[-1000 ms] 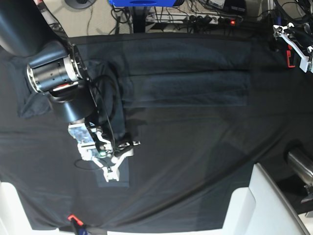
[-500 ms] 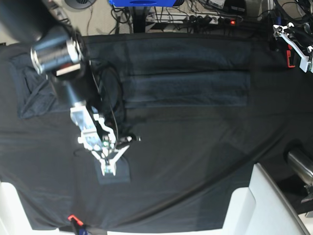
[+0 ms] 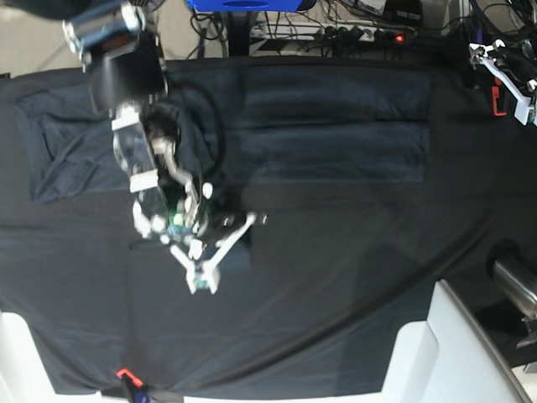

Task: Fold the T-shirt properly
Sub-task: 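Drag the held fabric with the right gripper toward the left gripper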

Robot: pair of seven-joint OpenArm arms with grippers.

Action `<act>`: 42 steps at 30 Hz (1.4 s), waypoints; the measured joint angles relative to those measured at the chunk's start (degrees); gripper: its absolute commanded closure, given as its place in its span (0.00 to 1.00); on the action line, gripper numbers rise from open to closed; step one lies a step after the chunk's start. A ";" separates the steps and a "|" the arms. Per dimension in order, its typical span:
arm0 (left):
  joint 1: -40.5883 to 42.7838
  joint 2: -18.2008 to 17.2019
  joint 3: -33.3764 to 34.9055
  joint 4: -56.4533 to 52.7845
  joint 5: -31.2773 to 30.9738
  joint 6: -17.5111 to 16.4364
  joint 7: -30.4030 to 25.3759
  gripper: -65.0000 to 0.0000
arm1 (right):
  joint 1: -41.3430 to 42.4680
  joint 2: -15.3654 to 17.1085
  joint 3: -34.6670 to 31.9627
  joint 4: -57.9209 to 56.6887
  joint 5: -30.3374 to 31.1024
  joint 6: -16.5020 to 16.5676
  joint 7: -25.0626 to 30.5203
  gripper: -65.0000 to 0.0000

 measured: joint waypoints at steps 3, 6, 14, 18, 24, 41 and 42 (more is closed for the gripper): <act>-0.13 0.07 0.00 0.00 0.00 -0.02 0.02 0.11 | -4.31 -0.07 -5.31 8.39 0.48 0.22 -2.84 1.00; -0.28 -0.09 0.00 0.00 0.02 0.00 0.00 0.11 | -9.14 -0.15 -8.79 15.65 1.07 0.35 -4.92 1.00; -0.28 -0.09 0.00 0.00 0.02 0.00 0.00 0.11 | -18.40 0.02 -15.04 25.20 0.52 0.15 -6.45 0.99; -0.28 -0.09 0.02 0.00 0.07 0.00 0.02 0.11 | -18.82 0.20 -15.10 26.77 0.24 -1.11 -6.36 0.99; -0.28 -0.11 0.02 0.00 0.04 0.00 0.02 0.11 | -16.79 2.67 -22.16 26.86 0.55 -1.42 -6.99 0.99; -0.15 -0.11 0.07 0.00 0.04 0.00 0.02 0.11 | -9.01 2.03 -31.34 19.32 0.57 -1.36 -8.48 0.99; -0.15 -0.11 0.07 0.00 0.02 0.00 0.02 0.11 | -9.01 2.05 -31.34 18.69 0.57 -1.33 -8.48 0.99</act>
